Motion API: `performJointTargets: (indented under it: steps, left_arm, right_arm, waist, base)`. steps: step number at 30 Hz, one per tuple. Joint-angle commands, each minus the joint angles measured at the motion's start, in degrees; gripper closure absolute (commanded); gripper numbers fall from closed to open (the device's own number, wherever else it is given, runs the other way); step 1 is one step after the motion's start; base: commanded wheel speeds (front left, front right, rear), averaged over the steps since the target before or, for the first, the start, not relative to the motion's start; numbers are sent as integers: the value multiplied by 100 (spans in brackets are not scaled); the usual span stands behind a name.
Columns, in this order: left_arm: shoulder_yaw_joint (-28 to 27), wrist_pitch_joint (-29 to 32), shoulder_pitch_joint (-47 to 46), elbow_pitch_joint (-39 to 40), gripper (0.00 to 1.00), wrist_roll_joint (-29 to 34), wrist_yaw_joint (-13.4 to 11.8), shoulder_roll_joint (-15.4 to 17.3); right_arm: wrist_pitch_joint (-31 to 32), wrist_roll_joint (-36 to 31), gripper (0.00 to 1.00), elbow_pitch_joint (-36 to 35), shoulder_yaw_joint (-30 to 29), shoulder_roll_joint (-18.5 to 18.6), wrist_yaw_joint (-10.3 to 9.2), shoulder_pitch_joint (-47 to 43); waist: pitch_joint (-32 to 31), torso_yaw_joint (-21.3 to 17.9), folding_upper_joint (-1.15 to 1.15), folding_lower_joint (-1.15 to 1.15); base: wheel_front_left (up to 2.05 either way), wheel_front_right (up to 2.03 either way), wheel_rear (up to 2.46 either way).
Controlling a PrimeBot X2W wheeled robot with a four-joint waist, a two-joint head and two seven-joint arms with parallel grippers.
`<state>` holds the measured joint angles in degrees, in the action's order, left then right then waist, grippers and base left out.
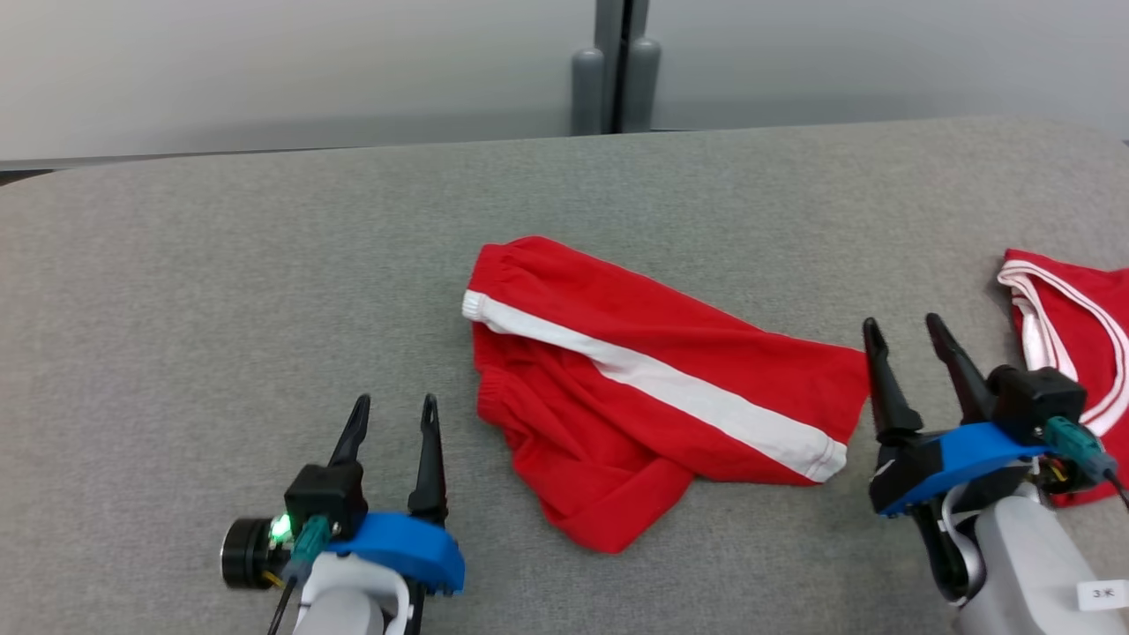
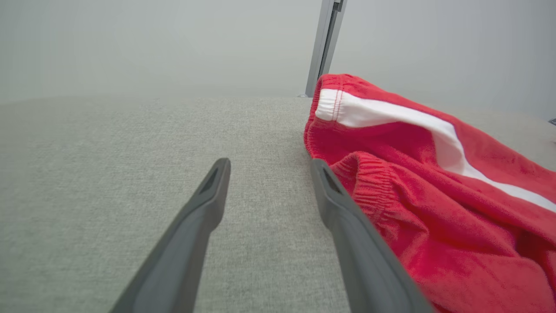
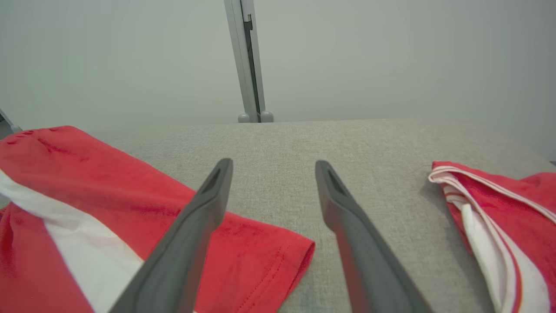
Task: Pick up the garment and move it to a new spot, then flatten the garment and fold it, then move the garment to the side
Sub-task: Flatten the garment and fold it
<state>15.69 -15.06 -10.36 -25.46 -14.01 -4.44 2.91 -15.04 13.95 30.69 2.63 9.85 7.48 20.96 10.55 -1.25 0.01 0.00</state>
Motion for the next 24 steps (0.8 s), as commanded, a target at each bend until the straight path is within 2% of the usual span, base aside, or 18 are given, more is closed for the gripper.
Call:
performJointTargets:
  steps: [1,5,8,13,16,24]
  left_arm:
    - [38,-14,-227,0,0,35,92,-2]
    - [104,-14,-679,-141,0,-33,387,-1]
    - [139,-13,-1038,-515,0,-120,695,0]
    - [88,-13,-1609,-1093,0,-154,1043,63]
    - [129,-14,-1868,-1418,0,-240,1156,163]
    - [53,-13,-2342,-1982,0,-481,1207,297]
  right_arm:
    - [-18,-27,0,-67,12,-115,2,43]
    - [-17,-34,0,-247,121,-314,2,14]
    - [-17,4,0,-307,212,-396,2,-77]
    - [-17,56,0,-365,368,-504,2,-153]
    - [-17,80,0,-385,433,-528,2,-131]
    - [-17,114,0,-445,558,-579,2,-40]
  waist:
    - [23,-100,-1,0]
    - [127,-276,-1,0]
    - [165,-374,-1,0]
    - [238,-545,-1,0]
    - [295,-638,-1,0]
    - [447,-817,-1,0]
  base:
    - [0,0,0]
    - [0,0,0]
    - [0,0,0]
    - [0,0,0]
    - [0,0,0]
    - [0,0,0]
